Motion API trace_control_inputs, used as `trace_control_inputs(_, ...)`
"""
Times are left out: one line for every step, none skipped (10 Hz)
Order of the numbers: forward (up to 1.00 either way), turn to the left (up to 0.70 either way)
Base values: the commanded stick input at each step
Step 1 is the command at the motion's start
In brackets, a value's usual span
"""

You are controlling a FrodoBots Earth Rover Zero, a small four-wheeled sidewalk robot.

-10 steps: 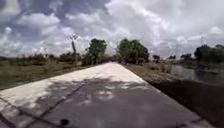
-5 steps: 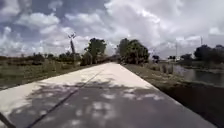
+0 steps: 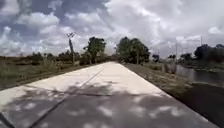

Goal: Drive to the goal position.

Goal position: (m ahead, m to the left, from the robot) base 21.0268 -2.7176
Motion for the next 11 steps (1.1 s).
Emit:
trace_control_inputs(0.85,0.00)
trace_control_inputs(0.85,0.00)
trace_control_inputs(0.85,0.00)
trace_control_inputs(0.85,0.00)
trace_control_inputs(0.85,0.00)
trace_control_inputs(0.85,0.00)
trace_control_inputs(0.85,0.00)
trace_control_inputs(0.85,0.00)
trace_control_inputs(0.85,0.00)
trace_control_inputs(0.85,0.00)
trace_control_inputs(0.85,0.00)
